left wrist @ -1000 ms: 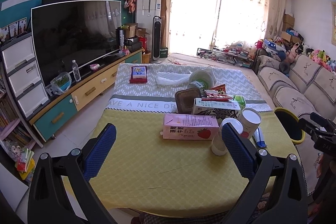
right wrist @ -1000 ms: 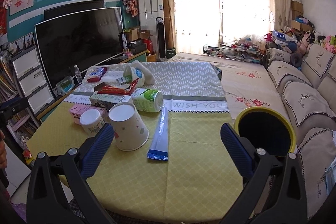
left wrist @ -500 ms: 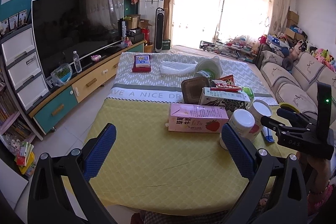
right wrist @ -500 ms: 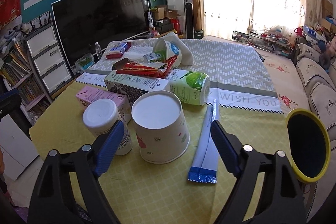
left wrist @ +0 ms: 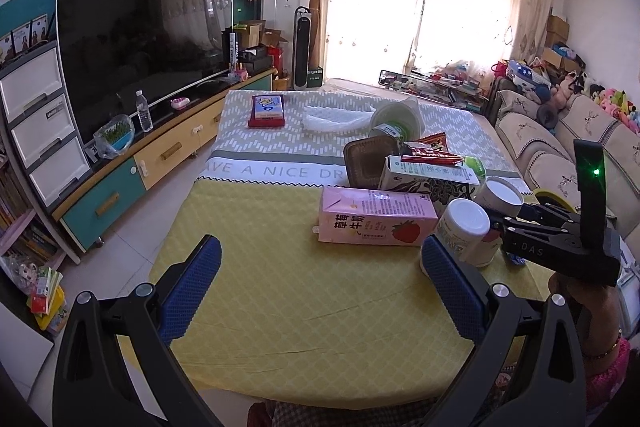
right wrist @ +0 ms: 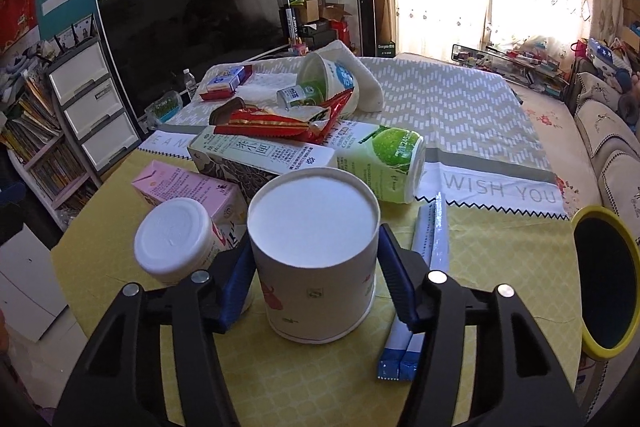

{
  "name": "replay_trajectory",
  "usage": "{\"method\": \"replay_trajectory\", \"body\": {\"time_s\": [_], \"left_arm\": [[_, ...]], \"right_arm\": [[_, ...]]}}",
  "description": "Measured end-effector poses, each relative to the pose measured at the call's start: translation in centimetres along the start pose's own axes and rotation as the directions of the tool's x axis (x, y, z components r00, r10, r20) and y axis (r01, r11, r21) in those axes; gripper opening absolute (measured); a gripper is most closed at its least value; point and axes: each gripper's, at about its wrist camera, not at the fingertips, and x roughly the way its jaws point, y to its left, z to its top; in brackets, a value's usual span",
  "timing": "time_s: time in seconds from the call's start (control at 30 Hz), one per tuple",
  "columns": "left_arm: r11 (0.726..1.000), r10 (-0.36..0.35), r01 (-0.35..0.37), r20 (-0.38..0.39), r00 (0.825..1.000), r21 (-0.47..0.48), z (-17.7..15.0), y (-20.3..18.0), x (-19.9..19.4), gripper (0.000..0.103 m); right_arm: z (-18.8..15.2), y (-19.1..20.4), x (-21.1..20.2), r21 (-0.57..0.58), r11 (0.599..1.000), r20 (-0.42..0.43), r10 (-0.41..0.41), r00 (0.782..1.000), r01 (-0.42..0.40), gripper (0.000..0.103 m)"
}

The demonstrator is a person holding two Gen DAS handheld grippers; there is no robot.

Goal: Collect trash
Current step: 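Grasp the white paper cup with the right gripper, then carry the paper cup over the yellow bin and open the right gripper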

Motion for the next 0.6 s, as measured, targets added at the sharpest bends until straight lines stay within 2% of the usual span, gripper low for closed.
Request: {"method": "replay_trajectory", "body": {"time_s": [0.17,0.23,0.3,0.4,0.53,0.6], "left_arm": [[1.000,-0.007,0.007,-0.009,1.000,0.004,-0.1,-0.3,0.3,0.099],[1.000,-0.010,0.010,-0.012,1.000,0.010,-0.2,-0.5,0.5,0.099],[1.000,-0.016,0.017,-0.017,1.000,0.014,-0.2,-0.7,0.6,0.099],[0.999,-0.025,0.026,-0.027,0.999,0.026,-0.4,-1.2,0.9,0.099],[0.998,-0.042,0.044,-0.033,0.999,0.046,-0.6,-2.2,1.3,0.099],[0.996,-0.060,0.062,-0.030,0.998,0.063,-0.7,-3.0,1.6,0.099]], "right_arm": [[0.6,-1.0,-3.5,0.035,0.999,0.073,0.024,0.997,-0.027,0.056],[0.8,-2.1,-5.4,0.053,0.999,0.118,-0.002,0.993,-0.004,0.056],[1.0,-4.0,-7.2,0.088,0.995,0.157,-0.059,0.986,0.045,0.056],[0.8,-8.7,-9.1,0.180,0.969,0.184,-0.203,0.962,0.170,0.056],[-1.1,-16.3,-9.6,0.311,0.888,0.123,-0.392,0.911,0.340,0.057],[-2.2,-19.8,-9.1,0.358,0.844,0.069,-0.451,0.890,0.400,0.057]]}}
